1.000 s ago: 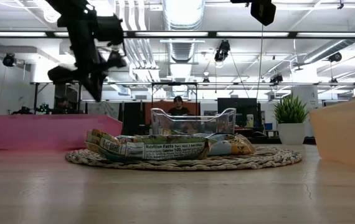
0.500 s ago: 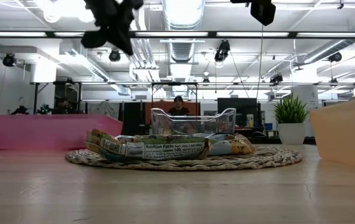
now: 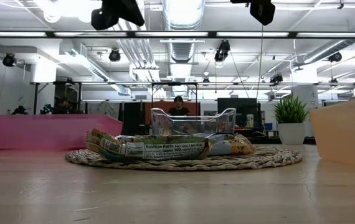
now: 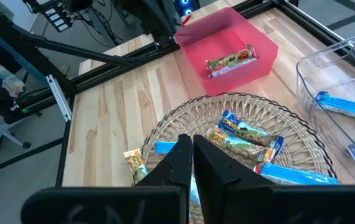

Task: Pick and place Granola Bars by type
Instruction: Put the yellow granola bar into the orange bin

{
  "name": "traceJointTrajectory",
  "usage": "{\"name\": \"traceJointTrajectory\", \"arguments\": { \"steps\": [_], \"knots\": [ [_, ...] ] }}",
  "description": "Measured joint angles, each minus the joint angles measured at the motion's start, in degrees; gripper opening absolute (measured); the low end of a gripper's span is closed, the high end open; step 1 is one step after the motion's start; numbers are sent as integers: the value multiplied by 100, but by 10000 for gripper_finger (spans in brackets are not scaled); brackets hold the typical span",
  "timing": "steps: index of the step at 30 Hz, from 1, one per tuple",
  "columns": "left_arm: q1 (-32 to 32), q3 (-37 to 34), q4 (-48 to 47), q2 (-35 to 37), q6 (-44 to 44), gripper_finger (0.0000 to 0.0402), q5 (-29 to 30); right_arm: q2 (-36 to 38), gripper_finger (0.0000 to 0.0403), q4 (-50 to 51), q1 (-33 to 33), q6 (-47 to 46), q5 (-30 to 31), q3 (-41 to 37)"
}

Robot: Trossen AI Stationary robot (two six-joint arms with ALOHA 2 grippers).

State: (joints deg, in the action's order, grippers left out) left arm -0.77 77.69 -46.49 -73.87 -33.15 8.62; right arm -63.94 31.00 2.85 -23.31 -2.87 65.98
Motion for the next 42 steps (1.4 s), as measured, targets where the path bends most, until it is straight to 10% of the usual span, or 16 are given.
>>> {"name": "traceJointTrajectory", "arguments": {
  "steps": [42],
  "knots": [
    [736, -13, 394, 190, 831, 0, 800, -378, 9, 192, -22, 291, -914, 679]
  ]
}}
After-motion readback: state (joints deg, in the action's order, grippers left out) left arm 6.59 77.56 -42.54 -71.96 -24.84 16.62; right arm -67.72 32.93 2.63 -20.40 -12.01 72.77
